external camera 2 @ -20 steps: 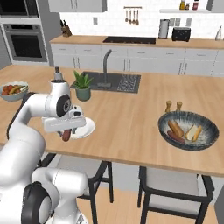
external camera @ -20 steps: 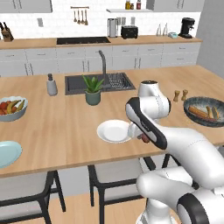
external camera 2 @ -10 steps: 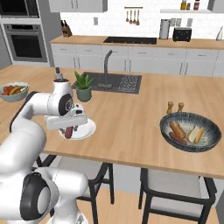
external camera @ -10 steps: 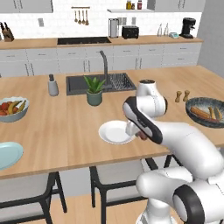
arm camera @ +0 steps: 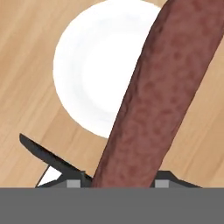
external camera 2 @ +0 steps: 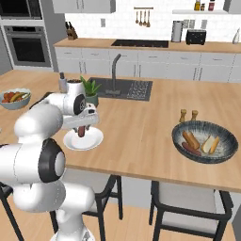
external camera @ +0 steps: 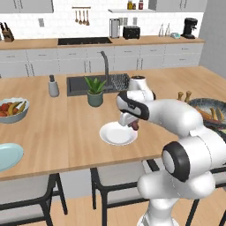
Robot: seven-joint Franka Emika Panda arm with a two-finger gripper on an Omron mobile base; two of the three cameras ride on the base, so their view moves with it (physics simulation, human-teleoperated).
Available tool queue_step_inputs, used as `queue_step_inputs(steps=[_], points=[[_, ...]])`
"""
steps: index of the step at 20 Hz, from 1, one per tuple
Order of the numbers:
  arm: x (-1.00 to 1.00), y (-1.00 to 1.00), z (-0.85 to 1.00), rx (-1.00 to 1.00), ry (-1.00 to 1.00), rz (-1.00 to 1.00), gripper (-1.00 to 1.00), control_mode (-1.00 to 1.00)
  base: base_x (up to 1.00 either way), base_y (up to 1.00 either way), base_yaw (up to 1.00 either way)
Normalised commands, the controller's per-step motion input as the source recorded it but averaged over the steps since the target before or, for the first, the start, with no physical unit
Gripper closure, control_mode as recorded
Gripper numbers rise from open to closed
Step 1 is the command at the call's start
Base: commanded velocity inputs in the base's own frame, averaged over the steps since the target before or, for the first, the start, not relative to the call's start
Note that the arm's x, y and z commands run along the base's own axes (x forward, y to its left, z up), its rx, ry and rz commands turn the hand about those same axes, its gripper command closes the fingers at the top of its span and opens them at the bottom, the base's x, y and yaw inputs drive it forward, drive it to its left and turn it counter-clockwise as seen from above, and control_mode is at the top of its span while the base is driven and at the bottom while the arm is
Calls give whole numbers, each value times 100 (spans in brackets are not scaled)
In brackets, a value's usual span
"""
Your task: Place one bun and one sausage from the bowl on each plate.
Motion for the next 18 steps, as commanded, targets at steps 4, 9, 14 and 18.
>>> queue_step_inputs(steps=[4,9,14,18], points=[[100,19,-43,-2,10,0,100,-100,0,0,0],[65,-6,-53,0,7,0,100,-100,0,0,0],[-10,-6,-41,0,3,0,100,-100,0,0,0],[-19,0,-17,0,-2,0,100,-100,0,0,0]])
